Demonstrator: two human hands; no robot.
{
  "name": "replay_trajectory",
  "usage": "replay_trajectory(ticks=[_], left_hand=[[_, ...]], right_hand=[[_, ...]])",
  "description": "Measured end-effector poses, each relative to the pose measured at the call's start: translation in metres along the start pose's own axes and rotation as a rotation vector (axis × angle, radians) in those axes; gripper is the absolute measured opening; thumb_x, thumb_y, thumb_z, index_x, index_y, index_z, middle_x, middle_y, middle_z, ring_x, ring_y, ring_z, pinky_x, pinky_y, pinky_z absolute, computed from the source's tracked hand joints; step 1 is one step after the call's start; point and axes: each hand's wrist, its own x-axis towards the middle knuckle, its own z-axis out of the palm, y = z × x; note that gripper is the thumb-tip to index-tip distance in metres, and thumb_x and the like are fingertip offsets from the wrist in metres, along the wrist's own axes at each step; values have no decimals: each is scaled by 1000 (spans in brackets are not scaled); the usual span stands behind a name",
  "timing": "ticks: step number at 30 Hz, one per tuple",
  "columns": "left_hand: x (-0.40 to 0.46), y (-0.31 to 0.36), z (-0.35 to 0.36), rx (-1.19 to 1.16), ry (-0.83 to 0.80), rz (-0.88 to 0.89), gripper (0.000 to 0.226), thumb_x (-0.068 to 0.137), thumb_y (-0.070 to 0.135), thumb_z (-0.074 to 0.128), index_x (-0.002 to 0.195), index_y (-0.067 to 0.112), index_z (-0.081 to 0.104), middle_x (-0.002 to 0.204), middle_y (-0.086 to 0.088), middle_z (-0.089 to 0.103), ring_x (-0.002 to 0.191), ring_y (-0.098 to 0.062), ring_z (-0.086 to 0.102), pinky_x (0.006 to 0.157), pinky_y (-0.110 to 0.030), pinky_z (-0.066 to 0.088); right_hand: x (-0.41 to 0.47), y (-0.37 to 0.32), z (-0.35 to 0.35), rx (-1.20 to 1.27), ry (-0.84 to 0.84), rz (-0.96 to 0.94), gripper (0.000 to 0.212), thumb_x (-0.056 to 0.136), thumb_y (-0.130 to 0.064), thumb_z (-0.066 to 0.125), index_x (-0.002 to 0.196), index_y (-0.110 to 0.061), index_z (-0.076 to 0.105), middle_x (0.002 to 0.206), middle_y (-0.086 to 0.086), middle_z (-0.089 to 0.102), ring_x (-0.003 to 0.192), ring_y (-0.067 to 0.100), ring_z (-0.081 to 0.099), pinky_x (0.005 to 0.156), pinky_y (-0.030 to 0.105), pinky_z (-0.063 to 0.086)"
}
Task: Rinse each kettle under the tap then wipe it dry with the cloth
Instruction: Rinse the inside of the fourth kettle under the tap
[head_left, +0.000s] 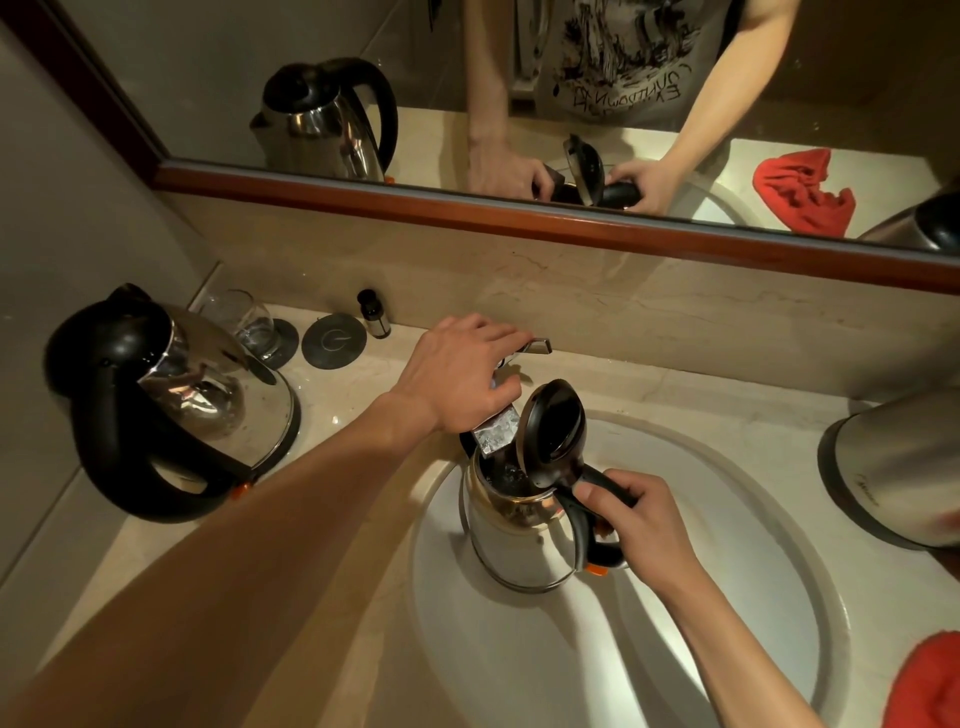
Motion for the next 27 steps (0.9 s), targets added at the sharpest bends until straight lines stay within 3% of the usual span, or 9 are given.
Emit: replay_trajectory(ticks=[4, 10, 19, 27], left_hand=[[0, -1, 0, 1, -1, -1, 66, 88, 51, 32, 148, 26, 43, 146, 6, 51, 127, -17, 45, 96, -34, 33], [0, -1, 1, -5, 4, -2, 65, 87, 51, 32, 147, 27, 44, 145, 6, 52, 125, -17, 46, 95, -35, 34], [-1, -2, 0, -12, 10, 1, 64, 88, 51, 34, 146, 26, 45, 144, 5, 53, 125, -18, 47, 95, -35, 35], [0, -2, 0, -5, 6, -5, 65, 88, 51, 33, 146, 26, 45, 144, 6, 53, 125, -17, 46, 95, -35, 34]], right_hand=[[1, 0, 0, 0, -6, 1, 64, 66, -55, 73, 67, 8, 63, 56, 12, 51, 56, 22, 48, 64, 38, 38], [2, 3, 0, -15, -17, -10, 67, 69, -57, 72, 70, 10, 65, 65, 32, 54, 57, 23, 48, 64, 40, 39], [2, 3, -1, 2, -9, -3, 65, 68, -56, 72, 67, 9, 63, 55, 12, 51, 56, 23, 47, 64, 40, 39], [2, 1, -1, 8, -12, 6, 63, 67, -56, 72, 67, 7, 65, 55, 9, 52, 55, 20, 48, 63, 40, 39]])
